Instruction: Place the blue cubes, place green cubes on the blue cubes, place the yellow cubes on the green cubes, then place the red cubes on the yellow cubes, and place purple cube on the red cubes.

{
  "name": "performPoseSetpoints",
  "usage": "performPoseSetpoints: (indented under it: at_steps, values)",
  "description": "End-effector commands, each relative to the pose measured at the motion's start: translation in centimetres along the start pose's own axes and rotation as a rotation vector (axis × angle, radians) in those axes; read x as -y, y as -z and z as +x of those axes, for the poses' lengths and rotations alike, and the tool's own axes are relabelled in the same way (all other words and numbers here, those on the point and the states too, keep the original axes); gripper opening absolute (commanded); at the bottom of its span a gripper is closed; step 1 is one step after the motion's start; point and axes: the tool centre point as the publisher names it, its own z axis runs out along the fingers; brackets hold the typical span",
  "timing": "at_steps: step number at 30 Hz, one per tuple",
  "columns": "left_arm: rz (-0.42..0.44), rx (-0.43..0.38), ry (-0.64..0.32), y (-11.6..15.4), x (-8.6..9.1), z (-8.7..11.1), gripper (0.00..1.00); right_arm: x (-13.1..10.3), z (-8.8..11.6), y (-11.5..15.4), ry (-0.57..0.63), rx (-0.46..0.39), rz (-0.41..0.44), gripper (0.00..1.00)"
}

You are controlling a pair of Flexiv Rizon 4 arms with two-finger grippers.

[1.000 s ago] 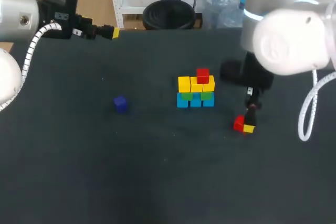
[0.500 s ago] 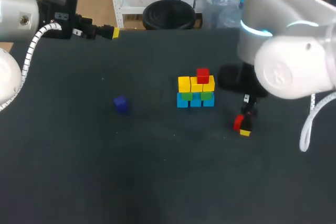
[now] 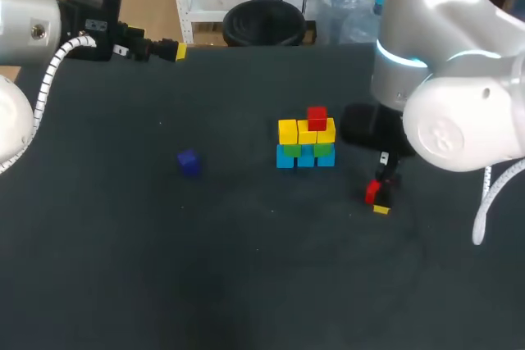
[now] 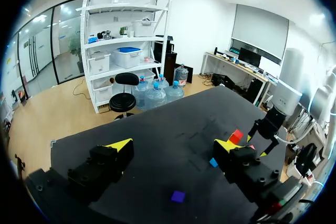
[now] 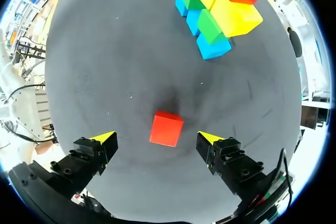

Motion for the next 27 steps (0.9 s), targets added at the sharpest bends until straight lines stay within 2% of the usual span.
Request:
performPoseSetpoints:
  at_steps: [1,7,11,15,21,22,24,25,26,27]
  values:
    - [0.006,0.005,-0.002,-0.1,-0.2,0.1,1.00,0.0,-0.2,-0.1,0.000,0.001,0.006,0.97]
    - [0.006,0.005,-0.002,-0.1,-0.2,0.1,1.00,0.1,-0.4,-0.1,0.003,-0.002,0.001,0.94]
    - [0.006,0.005,-0.002,-0.1,-0.2,0.1,1.00,-0.1,-0.5,-0.2,0.011,-0.004,-0.012,0.67]
    - [0.006,0.005,-0.002,-0.1,-0.2,0.1,1.00,0.0,-0.5,-0.6,0.010,-0.007,-0.017,0.72]
    - [0.006,0.005,-0.002,-0.1,-0.2,0.1,1.00,0.3,-0.8,-1.0,0.012,-0.008,-0.021,0.95]
    - [0.006,0.005,-0.002,-0.1,-0.2,0.1,1.00,0.3,-0.9,-1.0,0.013,-0.008,-0.022,0.96]
    - [0.006,0.005,-0.002,-0.1,-0.2,0.1,1.00,0.3,-0.9,-1.0,0.015,-0.009,-0.023,0.90]
    - [0.006,0.005,-0.002,-0.1,-0.2,0.1,1.00,0.4,-0.9,-1.0,0.016,-0.009,-0.023,0.81]
    - [0.006,0.005,-0.002,-0.1,-0.2,0.1,1.00,0.5,-0.9,-1.1,0.017,-0.010,-0.024,0.60]
    - [0.006,0.005,-0.002,-0.1,-0.2,0.1,1.00,0.5,-0.9,-1.1,0.021,-0.014,-0.025,0.49]
